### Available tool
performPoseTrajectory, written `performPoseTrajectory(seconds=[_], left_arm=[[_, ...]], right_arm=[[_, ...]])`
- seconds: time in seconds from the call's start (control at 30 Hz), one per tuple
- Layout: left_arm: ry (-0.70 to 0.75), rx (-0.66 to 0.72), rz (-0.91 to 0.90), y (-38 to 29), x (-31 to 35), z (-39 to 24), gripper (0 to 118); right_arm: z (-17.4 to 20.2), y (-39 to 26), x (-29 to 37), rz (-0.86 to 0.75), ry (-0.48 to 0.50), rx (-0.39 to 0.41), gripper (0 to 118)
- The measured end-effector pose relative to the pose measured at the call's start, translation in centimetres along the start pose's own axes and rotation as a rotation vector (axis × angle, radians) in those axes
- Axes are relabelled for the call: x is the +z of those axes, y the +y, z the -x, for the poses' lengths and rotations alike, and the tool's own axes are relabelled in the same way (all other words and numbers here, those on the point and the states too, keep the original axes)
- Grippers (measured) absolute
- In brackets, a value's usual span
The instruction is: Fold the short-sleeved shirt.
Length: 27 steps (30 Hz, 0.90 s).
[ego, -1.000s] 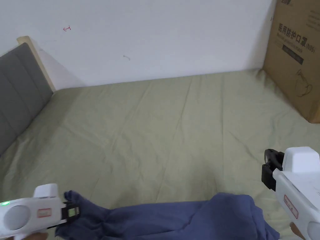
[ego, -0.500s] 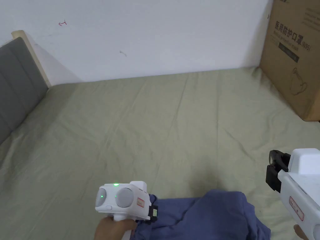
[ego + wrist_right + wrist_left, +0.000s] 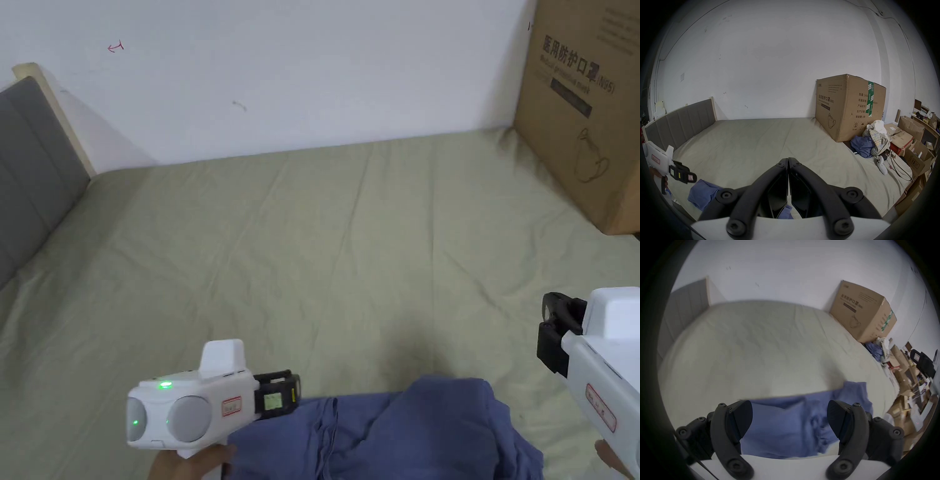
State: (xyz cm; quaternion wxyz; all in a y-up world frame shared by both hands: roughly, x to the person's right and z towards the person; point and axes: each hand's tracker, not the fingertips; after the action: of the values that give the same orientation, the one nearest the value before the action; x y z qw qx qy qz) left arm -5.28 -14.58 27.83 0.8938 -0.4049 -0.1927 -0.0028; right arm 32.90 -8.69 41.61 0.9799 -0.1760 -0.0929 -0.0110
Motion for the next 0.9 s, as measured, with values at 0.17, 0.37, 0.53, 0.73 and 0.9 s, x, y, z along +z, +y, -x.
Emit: performPoseTrajectory(seconds=[0.17, 0.37, 0.53, 0.73, 0.9], left_arm=[[0.062, -0.004, -0.08, -2.2, -0.3, 1.7, 55], [-0.004, 0.021, -0.031, -6.2, -3.5, 0.3, 0], [-0.075, -0.007, 0.059, -8.6, -6.6, -3.3, 0], [-0.061, -0.076, 0.118, -9.6, -9.5, -6.8, 0], [-0.188, 0.033, 0.047, -7.6, -6.3, -4.4, 0]], right_arm=[[0.6, 0.2, 0.0, -0.002, 0.013, 0.002, 0], [0.7, 0.3, 0.1, -0.006, 0.021, 0.008, 0], [0.3, 0.5, 0.2, -0.01, 0.007, 0.004, 0], [-0.2, 0.6, 0.6, -0.007, -0.01, 0.017, 0], [-0.4, 0.6, 0.5, 0.001, -0.017, 0.022, 0]])
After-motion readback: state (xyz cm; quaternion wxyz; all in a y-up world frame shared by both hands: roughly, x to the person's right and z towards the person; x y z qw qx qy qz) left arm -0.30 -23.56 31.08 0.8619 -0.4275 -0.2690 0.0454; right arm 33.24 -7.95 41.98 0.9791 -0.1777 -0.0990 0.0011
